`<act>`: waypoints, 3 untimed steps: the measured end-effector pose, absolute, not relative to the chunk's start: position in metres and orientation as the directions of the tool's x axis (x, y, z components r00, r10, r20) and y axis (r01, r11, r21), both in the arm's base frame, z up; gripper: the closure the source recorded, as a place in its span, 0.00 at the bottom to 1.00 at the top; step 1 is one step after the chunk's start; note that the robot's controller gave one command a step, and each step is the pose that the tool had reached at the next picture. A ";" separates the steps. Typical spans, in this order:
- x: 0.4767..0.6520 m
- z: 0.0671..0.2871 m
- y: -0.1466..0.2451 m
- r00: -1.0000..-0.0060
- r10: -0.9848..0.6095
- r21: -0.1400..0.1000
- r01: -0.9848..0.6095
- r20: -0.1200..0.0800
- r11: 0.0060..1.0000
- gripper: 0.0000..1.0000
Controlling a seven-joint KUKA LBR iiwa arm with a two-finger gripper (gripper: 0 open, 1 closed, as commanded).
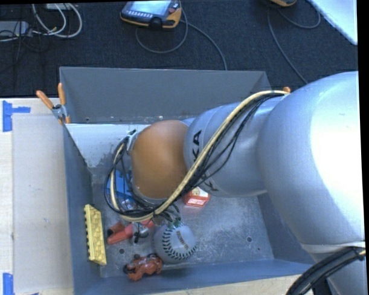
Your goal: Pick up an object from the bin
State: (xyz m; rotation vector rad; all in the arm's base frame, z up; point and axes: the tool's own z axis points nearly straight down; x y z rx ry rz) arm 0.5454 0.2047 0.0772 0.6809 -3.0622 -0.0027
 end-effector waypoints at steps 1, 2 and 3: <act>0.545 0.077 0.205 -0.906 -0.423 0.003 -0.423 0.004 0.906 1.00; 0.553 0.177 0.211 -0.905 -0.425 0.004 -0.425 0.006 0.905 1.00; 0.553 0.177 0.211 -0.906 -0.424 0.004 -0.424 0.006 0.906 1.00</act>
Offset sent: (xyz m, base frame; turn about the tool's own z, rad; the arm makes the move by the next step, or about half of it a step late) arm 0.0080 0.0065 0.1007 -0.0061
